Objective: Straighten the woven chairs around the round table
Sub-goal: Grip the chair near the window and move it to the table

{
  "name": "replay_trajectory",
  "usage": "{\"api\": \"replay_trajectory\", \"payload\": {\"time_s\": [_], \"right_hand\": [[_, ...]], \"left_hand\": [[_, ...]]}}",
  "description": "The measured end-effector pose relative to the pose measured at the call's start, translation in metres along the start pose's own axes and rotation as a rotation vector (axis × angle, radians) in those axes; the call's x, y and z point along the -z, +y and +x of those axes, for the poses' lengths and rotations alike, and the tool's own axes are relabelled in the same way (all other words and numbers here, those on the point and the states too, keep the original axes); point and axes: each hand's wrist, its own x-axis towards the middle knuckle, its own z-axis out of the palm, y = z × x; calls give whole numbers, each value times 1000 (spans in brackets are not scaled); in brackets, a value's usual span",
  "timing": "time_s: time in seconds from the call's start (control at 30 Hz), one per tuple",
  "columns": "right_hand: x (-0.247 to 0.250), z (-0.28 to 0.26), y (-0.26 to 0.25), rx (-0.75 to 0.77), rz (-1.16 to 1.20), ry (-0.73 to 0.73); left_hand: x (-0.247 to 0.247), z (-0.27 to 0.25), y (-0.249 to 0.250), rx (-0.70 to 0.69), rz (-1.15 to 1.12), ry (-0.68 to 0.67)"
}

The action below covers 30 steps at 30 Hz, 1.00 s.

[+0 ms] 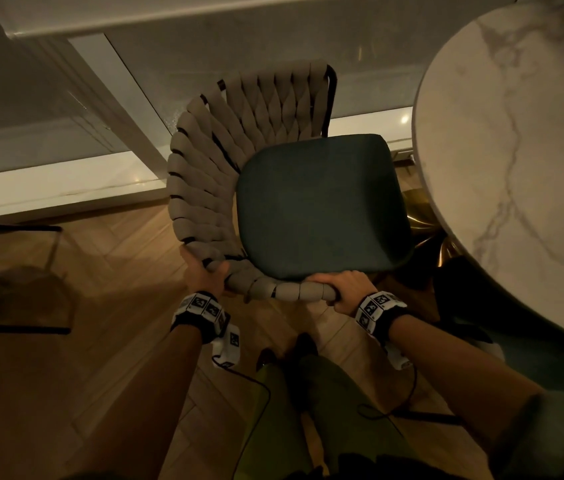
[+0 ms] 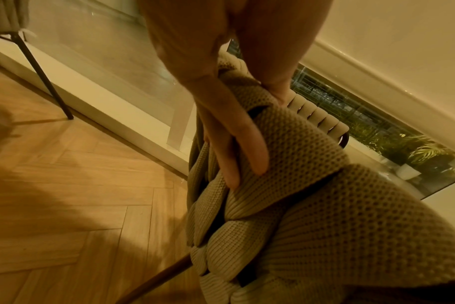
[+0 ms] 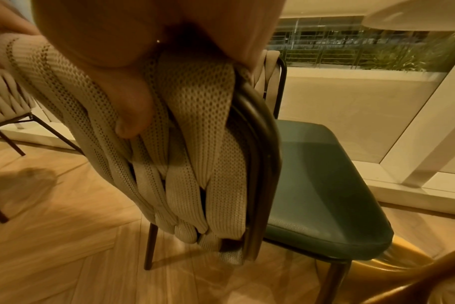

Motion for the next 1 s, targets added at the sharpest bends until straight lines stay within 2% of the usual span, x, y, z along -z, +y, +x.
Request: {"api": "replay_trajectory", "payload": {"time_s": [0.27,0.6,0.73,0.83,1.0], "right_hand": [[17,15,1,29,-15,-5],[-1,2,-5,52,-57,37],[-8,-19,-19,-50,-120,153],[-21,-51,-33,-151,-162,256],[-60,-131,-50,-361,-81,227]], "left_hand": [[-1,20,12,-21,1,-2],[0,3,0,29,-59,-7],[4,-16,-11,27,-99,-50],[15,-37,-31,-36,-53,-81],[41,-84,-74,-180,106,-123]]}}
